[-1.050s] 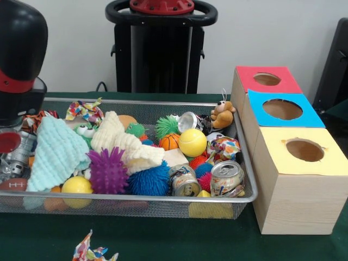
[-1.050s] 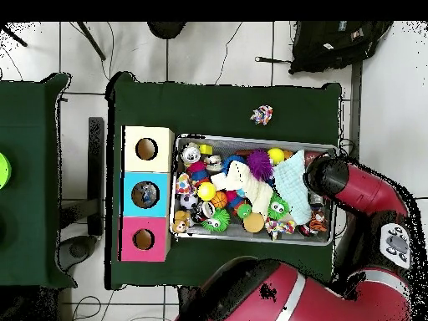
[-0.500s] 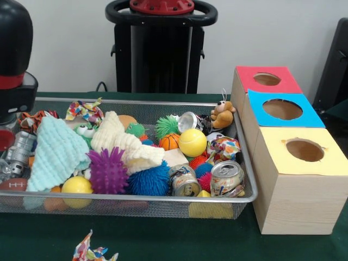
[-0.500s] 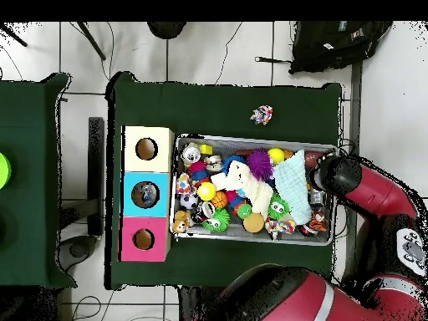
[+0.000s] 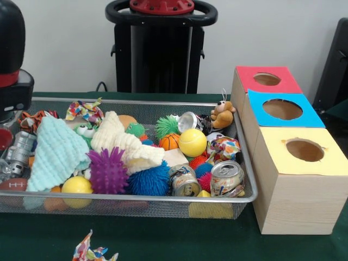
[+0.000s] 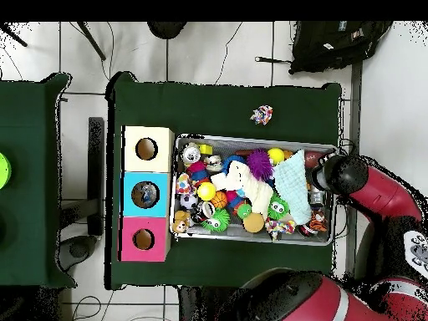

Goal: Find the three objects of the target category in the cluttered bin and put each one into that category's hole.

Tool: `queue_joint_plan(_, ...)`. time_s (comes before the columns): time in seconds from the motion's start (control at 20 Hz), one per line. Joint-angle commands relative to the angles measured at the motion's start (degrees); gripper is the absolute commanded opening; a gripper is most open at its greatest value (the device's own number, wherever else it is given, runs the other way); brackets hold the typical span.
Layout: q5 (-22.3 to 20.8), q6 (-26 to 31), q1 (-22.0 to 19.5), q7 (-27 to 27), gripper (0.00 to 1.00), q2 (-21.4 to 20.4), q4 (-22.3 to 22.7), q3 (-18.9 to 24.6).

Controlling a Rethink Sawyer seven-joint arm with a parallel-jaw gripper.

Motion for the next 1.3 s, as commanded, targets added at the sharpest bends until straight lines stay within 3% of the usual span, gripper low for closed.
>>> queue_joint_plan(0.05,-0.92,7.09,-1.90,-3.52,1.00,1.68,4.36,6.90)
queue_joint_plan(0.7,-1.13,5.27,-2.68,-2.16,1.00,0.65,9.31,8.64)
queue_joint_plan(1.3,-2.38,4.43,-2.79,-3.13,1.00,2.87,8.61,9.06)
